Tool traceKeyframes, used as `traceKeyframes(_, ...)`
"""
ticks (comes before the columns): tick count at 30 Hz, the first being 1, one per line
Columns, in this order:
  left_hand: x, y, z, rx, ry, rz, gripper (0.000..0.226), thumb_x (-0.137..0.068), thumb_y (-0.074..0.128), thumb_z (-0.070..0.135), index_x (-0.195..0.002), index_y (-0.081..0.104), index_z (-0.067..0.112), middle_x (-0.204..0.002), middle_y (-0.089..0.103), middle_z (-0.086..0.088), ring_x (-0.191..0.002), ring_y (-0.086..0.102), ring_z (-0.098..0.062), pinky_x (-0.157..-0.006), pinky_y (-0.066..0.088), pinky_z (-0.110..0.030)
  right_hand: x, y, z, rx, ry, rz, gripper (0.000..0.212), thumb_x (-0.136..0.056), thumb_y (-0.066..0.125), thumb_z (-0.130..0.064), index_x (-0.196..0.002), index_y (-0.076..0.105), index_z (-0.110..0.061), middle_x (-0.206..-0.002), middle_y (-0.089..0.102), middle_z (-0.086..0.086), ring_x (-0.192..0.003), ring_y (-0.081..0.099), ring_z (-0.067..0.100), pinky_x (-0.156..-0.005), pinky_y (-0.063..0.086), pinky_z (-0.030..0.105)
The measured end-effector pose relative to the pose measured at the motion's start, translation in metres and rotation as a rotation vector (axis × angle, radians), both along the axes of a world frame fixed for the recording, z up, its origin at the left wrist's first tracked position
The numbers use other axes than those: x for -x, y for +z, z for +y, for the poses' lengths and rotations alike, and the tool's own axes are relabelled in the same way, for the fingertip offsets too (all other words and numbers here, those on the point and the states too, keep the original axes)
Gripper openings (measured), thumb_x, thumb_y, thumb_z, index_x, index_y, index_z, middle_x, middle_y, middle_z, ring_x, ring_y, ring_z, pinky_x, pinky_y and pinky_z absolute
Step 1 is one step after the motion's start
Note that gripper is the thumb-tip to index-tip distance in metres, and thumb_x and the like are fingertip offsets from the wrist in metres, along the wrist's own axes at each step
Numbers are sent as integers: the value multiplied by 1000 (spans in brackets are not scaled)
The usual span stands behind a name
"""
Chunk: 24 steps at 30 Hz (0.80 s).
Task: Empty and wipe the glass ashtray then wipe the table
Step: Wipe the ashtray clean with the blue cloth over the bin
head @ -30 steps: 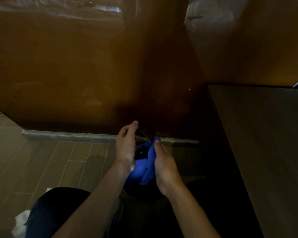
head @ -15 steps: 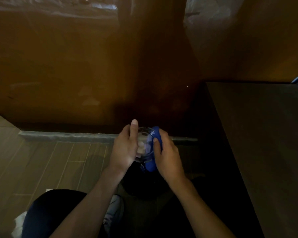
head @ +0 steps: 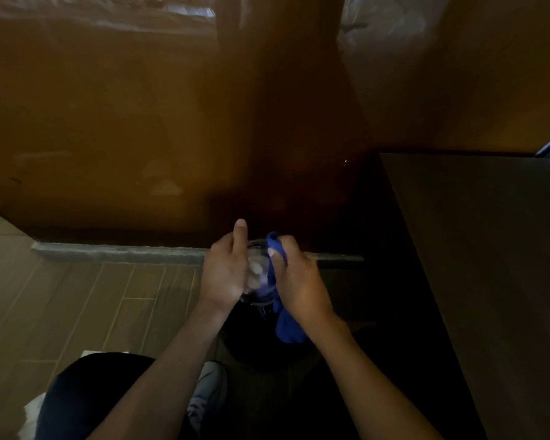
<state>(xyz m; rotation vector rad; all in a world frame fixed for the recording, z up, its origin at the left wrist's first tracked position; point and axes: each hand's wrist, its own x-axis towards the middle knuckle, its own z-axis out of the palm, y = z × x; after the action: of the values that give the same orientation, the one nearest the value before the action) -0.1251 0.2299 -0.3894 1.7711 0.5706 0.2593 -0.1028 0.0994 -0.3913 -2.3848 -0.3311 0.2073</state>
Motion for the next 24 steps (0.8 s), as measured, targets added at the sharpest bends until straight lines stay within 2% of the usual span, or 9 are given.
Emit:
traceKeyframes(2, -1, -3, -4, 75, 100, -54, 71, -108, 34, 60, -78, 61, 2, -63, 62, -9, -54, 58, -20, -54, 49, -31, 12, -6, 9, -153, -209, 131, 28, -108, 38, -41, -131, 46, -27, -78, 63, -3, -63, 65, 7, -53, 50, 20)
traceKeyframes(6, 4, -12, -20, 243, 187, -108, 80, -109, 25, 60, -99, 67, -7, -86, 74, -28, -78, 72, -40, -70, 62, -44, 34, -23, 30, -443, -479, 263, 22, -109, 39, -31, -124, 50, -19, -77, 63, -3, -64, 64, 4, -60, 54, 23)
traceKeyframes(8, 7, -19, -27, 318, 179, -95, 72, -110, 24, 58, -111, 68, 1, -97, 76, -23, -87, 75, -31, -73, 62, -31, 38, -27, 32, -633, -557, 326, 14, -109, 39, -27, -115, 52, -24, -83, 65, -4, -67, 66, 0, -61, 53, 20)
traceKeyframes(11, 6, -25, -16, 415, 20, 13, 82, -95, 36, 83, -129, 68, 16, -121, 76, -9, -111, 73, -21, -103, 55, -44, 28, -26, 18, -531, -496, 303, 23, -110, 38, -29, -127, 52, -21, -87, 66, -6, -73, 65, 0, -62, 50, 16)
traceKeyframes(12, 5, -24, -7, 389, -78, 54, 84, -89, 39, 89, -129, 69, 20, -122, 77, -6, -114, 73, -21, -103, 53, -47, 22, -25, 13, -443, -445, 278, 27, -110, 37, -32, -132, 49, -22, -87, 66, -6, -73, 66, 3, -63, 52, 17)
traceKeyframes(16, 5, -4, 15, 19, -418, 136, 55, -96, 35, 73, -123, 58, 31, -103, 74, 1, -93, 74, -14, -79, 52, -29, 1, -10, -10, -113, -175, 236, 26, -108, 33, -43, -129, 44, -32, -82, 69, 2, -67, 71, 19, -56, 55, 32)
traceKeyframes(19, 5, -3, 13, -175, -519, 155, 41, -104, 35, 60, -120, 56, 27, -93, 75, 0, -82, 72, -6, -72, 50, -22, -5, 0, -19, -66, -112, 170, 21, -109, 32, -42, -120, 44, -29, -81, 66, 0, -64, 67, 19, -52, 51, 34)
traceKeyframes(22, 5, -7, -2, -168, -350, 14, 43, -101, 37, 61, -116, 58, 27, -90, 73, 2, -79, 70, -2, -70, 52, -23, 1, -6, -13, -208, -273, 138, 26, -108, 33, -45, -119, 49, -27, -84, 67, -1, -69, 67, 14, -57, 53, 31)
traceKeyframes(24, 11, -6, -22, -84, -226, -139, 44, -102, 38, 55, -120, 58, 21, -94, 71, 4, -84, 70, 1, -71, 53, -19, 10, -13, -1, -508, -484, 253, 26, -108, 37, -43, -117, 56, -28, -92, 70, -4, -82, 70, 10, -68, 54, 26)
